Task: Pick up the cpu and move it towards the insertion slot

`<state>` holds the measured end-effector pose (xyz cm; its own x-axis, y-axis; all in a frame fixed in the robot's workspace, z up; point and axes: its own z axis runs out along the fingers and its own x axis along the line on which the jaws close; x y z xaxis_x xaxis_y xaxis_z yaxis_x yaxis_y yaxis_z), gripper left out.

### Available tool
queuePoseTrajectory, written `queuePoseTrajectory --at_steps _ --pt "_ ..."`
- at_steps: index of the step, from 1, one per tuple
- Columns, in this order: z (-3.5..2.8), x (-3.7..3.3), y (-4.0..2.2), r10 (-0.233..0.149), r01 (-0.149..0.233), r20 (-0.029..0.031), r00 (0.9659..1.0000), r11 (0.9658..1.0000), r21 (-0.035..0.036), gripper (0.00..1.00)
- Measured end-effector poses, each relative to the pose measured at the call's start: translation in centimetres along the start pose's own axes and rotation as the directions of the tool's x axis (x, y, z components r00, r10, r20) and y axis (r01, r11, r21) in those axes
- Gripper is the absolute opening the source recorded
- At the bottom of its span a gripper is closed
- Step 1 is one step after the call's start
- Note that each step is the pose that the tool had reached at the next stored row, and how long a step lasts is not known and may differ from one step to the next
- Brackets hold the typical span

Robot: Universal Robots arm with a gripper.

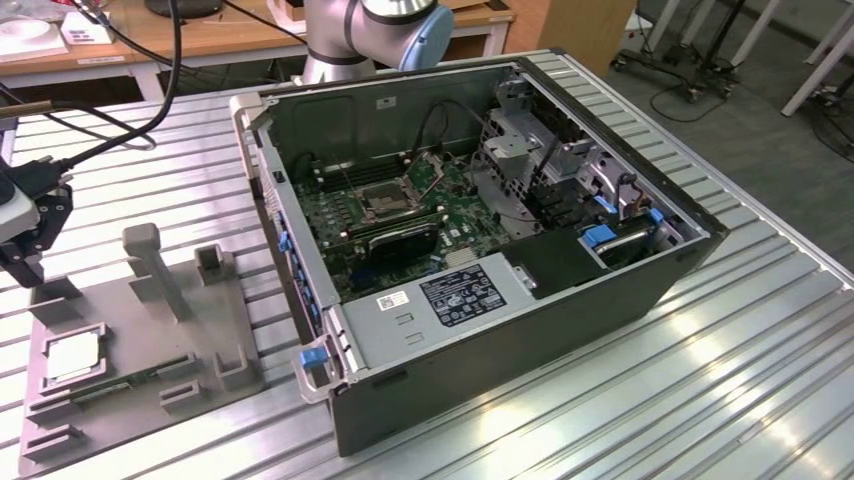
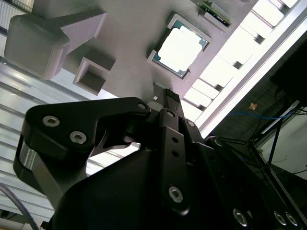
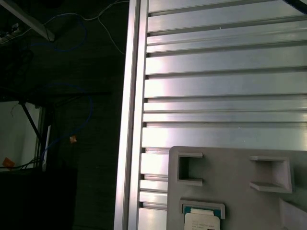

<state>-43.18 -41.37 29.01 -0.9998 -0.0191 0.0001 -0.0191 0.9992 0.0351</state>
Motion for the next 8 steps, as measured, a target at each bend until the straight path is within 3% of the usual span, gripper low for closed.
queuePoseTrajectory --at_steps 8 --pt "0.01 0.0 0.0 0.0 0.0 0.0 1.0 1.0 0.0 0.1"
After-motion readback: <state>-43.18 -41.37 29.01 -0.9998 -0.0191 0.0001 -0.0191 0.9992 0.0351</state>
